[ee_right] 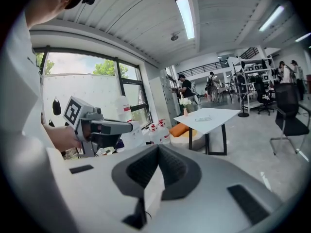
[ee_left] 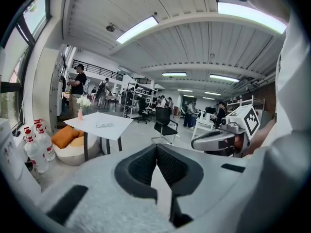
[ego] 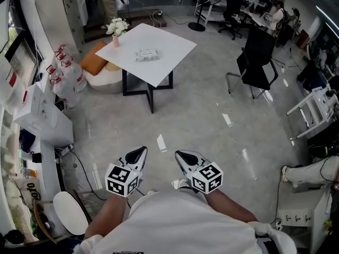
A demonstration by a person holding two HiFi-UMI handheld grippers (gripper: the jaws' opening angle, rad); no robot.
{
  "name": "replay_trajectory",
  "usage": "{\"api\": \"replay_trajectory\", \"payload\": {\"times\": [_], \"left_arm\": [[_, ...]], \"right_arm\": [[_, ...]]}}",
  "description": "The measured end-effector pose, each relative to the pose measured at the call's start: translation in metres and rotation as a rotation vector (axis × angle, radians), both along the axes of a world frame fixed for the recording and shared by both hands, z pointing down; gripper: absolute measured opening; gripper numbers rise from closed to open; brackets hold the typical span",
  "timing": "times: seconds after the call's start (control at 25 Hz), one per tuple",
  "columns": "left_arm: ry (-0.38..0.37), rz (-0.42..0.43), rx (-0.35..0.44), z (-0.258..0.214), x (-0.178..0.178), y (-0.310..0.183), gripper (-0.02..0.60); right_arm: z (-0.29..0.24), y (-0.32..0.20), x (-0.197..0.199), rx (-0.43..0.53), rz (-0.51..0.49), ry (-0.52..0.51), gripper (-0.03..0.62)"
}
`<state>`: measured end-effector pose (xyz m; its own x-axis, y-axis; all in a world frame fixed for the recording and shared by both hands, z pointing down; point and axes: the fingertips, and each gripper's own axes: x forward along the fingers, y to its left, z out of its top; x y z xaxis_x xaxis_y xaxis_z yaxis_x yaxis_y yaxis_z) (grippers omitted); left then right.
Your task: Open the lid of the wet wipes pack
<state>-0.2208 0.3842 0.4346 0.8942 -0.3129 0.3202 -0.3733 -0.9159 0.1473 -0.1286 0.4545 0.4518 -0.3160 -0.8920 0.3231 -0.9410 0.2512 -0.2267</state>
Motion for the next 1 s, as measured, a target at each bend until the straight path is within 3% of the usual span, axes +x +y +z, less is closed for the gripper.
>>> {"api": "replay_trajectory", "payload": {"times": [0.6, 1.0], "left_arm": [[0.011, -0.017, -0.02, 0.009, -0.031, -0.013, 0.008], [-0.023, -0.035, -0.042, 0.025, -0.004, -0.056, 0.008]], "right_arm": [[0.0, -0.019, -0.034, -0.002, -0.034, 0.025, 0.006], [0.011, -0.07, -0.002, -0.008, -0.057, 0.001, 0.006]]}}
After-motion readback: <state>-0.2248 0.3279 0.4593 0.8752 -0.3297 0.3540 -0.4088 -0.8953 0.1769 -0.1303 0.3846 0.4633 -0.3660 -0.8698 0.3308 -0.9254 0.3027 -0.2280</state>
